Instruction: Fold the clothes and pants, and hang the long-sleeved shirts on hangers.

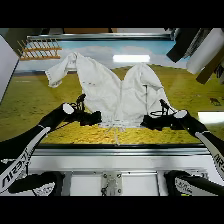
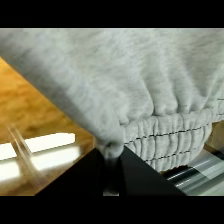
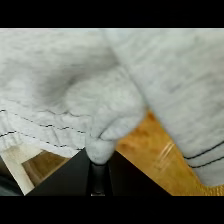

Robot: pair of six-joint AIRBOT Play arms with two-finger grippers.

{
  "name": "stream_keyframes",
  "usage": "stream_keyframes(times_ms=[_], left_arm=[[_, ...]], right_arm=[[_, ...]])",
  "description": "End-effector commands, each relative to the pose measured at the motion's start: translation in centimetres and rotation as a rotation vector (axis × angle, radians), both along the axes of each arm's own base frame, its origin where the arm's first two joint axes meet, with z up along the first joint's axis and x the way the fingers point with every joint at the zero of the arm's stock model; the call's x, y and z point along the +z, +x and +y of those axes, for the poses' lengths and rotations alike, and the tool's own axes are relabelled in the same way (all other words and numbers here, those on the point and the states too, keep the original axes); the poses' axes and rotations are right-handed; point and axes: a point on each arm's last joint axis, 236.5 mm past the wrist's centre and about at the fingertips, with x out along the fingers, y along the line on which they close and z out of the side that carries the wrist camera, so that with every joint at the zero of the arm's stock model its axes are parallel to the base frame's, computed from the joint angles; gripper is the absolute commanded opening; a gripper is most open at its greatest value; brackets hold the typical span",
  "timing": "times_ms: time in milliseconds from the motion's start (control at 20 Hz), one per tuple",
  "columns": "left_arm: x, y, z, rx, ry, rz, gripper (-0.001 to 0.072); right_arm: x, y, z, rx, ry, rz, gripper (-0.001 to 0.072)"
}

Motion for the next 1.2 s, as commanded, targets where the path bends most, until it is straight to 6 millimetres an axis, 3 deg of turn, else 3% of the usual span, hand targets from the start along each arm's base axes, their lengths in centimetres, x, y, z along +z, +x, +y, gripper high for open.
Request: stream_keyframes(times_ms=[0, 50, 150, 250, 350, 450, 550, 650, 750, 850, 1000, 1150], left_arm=[[4.9, 1.5, -1.1, -0.051, -0.048, -0.091, 0.0022], [9.1, 3.0, -1.7, -0.059, -0.086, -0.179, 0.0022], [19.7, 5.1, -2.8, -0.092, -0.165, -0.397, 0.0022], [32.9, 4.9, -4.0, -0.125, -0.26, -0.668, 0.0023], [46.4, 1.9, -4.5, -0.141, -0.368, -0.971, 0.0022], [57.9, -3.1, -4.2, -0.148, -0.495, -1.231, 0.0022], [65.9, -8.5, -3.5, -0.168, -0.622, -1.417, 0.0022], [70.9, -12.6, -2.6, -0.148, -0.754, -1.532, 0.0022], [73.9, -14.6, -1.0, -0.07, -0.861, -1.613, 0.0022], [75.5, -15.4, 1.4, 0.054, -0.936, -1.673, 0.0022], [75.8, -17.0, 3.1, 0.104, -0.949, -1.744, 0.0022], [74.8, -16.8, 1.9, 0.038, -0.842, -1.799, 0.0022]], right_arm=[[5.7, 2.7, -1.9, 0.123, -0.121, -0.15, 0.002], [9.3, 4.2, -3.0, 0.147, -0.183, -0.221, 0.002], [19.3, 7.0, -5.1, 0.167, -0.292, -0.412, 0.002], [31.6, 7.9, -5.2, 0.166, -0.34, -0.665, 0.002], [44.0, 6.8, -4.9, 0.08, -0.333, -0.933, 0.002], [54.4, 3.0, -3.7, 0.047, -0.289, -1.186, 0.002], [62.1, -2.0, -2.3, 0.032, -0.224, -1.405, 0.002], [67.6, -6.9, -1.5, -0.014, -0.126, -1.586, 0.002], [70.0, -10.2, -1.6, -0.047, -0.101, -1.678, 0.002], [71.5, -12.6, -1.8, -0.071, -0.1, -1.743, 0.002], [72.4, -13.8, -2.0, -0.084, -0.105, -1.788, 0.002], [71.5, -12.4, -2.0, -0.082, -0.103, -1.754, 0.002]])
